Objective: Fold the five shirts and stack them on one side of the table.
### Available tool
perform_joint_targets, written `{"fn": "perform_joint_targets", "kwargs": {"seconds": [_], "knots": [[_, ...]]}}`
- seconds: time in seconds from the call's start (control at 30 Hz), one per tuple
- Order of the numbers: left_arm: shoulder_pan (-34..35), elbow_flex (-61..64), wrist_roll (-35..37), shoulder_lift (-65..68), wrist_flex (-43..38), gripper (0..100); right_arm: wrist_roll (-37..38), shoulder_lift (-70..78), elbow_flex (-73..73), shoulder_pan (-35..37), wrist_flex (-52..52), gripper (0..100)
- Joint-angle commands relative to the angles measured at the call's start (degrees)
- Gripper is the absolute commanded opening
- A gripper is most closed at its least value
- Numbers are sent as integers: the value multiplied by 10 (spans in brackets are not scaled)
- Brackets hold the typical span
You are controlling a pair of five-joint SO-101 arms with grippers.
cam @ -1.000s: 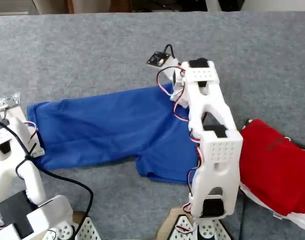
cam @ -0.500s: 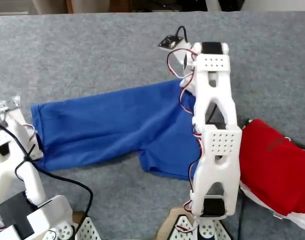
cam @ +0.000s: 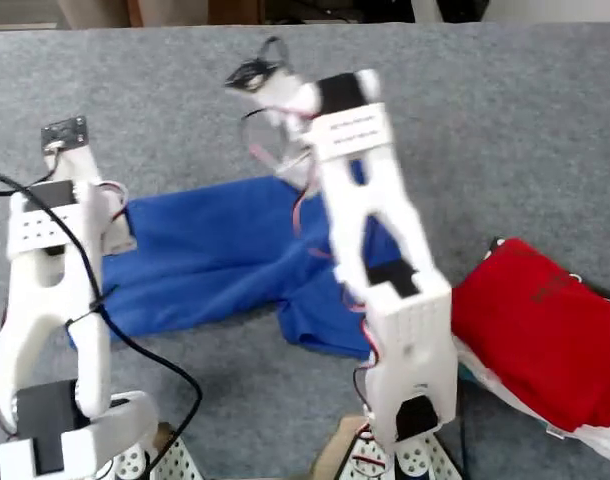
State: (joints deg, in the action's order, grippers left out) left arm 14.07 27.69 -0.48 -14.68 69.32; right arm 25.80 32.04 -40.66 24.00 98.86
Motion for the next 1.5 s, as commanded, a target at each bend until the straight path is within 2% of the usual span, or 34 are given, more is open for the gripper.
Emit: {"fn": "perform_joint_targets", "kwargs": {"seconds": [0.0,0.17,0.3,0.43,0.6,0.83,0.97,1.2,1.3,1.47], "knots": [[-39,-4,46,6,-27,19,-63,-53,98,15,-81,4],[-38,27,57,73,-105,19,-67,-52,252,2,-202,4],[-24,16,26,164,-120,19,-67,-52,322,-38,-270,4],[17,-15,20,247,-117,19,-54,-52,331,-95,-275,4],[74,-48,18,251,-117,19,-1,-53,331,-166,-275,4],[82,-76,-18,239,-113,19,43,-53,331,-219,-276,4],[65,-70,-18,211,-107,19,49,-58,327,-216,-258,4],[-4,-103,-18,126,-33,19,46,-102,240,-170,-154,4],[-4,-119,-18,86,-17,19,46,-136,203,-153,-119,4],[37,-113,-40,72,-21,19,16,-167,201,-101,-104,4]]}}
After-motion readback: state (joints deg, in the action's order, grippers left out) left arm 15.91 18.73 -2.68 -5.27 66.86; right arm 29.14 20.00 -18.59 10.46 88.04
